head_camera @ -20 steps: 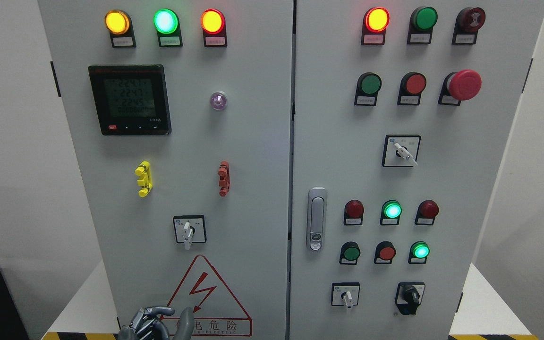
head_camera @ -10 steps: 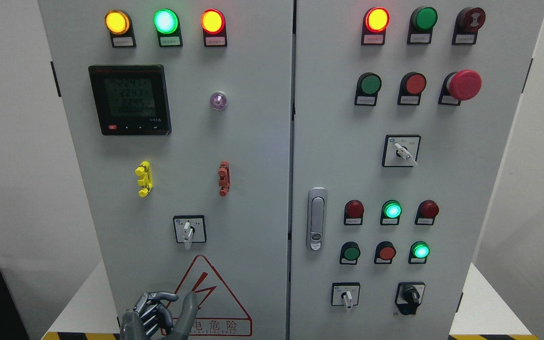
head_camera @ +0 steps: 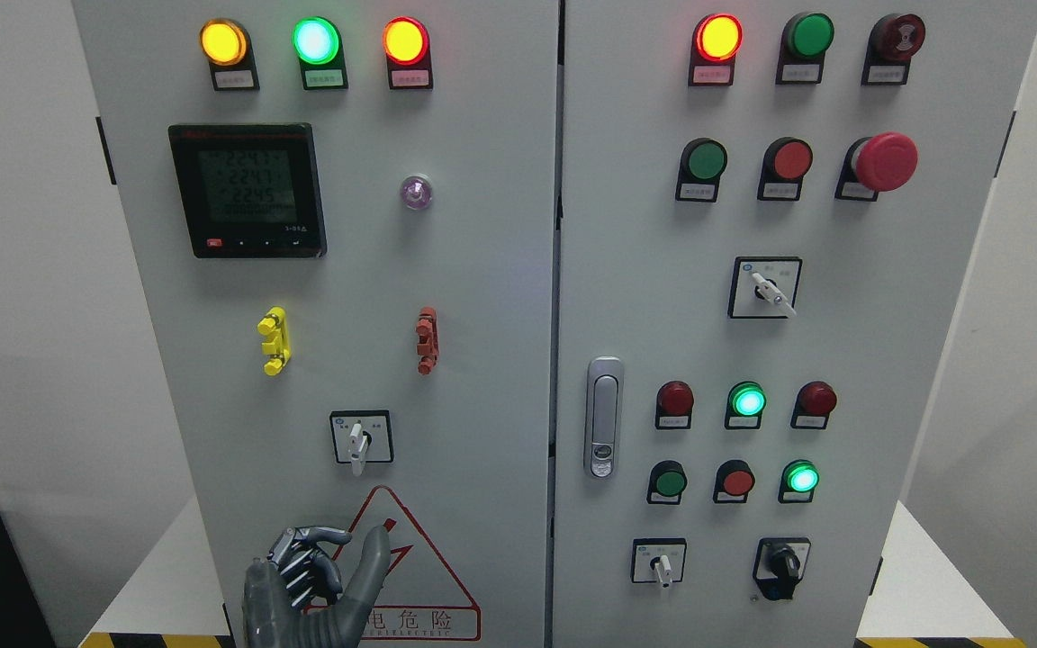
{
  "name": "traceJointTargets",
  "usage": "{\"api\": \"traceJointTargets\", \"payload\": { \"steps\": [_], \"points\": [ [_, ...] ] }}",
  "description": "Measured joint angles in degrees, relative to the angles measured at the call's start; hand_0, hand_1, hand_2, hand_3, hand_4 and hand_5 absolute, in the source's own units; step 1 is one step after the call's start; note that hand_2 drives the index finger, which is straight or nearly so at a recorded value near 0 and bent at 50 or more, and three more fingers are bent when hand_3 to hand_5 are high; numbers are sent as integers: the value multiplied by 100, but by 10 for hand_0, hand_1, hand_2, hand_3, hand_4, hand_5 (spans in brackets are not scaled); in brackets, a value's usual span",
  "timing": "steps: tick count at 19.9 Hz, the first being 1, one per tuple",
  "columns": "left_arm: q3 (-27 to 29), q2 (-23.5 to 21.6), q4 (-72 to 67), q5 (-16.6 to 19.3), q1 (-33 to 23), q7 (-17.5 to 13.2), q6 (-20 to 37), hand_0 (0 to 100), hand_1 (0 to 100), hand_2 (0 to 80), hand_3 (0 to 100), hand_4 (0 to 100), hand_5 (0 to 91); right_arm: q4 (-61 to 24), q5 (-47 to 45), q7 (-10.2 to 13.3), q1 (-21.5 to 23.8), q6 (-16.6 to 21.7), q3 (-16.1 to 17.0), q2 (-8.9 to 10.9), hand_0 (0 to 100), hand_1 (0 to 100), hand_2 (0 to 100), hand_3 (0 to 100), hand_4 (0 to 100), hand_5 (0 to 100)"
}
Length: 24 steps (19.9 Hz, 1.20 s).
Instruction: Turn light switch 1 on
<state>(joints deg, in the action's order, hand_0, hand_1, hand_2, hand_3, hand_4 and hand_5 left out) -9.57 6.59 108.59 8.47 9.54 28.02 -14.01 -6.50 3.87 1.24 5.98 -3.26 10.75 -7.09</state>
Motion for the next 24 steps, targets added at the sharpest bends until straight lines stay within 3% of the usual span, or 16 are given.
{"api": "traceJointTargets", "payload": {
  "steps": [12,24],
  "points": [
    [-62,53,10,43,378,266,-268,76,753,580,1000,1000,879,0,0,0,0,0,-1,0,0,0,0,0,0,0],
    [-85,108,19,208,696,333,-550,81,760,588,1000,1000,882,0,0,0,0,0,-2,0,0,0,0,0,0,0]
  ]
}}
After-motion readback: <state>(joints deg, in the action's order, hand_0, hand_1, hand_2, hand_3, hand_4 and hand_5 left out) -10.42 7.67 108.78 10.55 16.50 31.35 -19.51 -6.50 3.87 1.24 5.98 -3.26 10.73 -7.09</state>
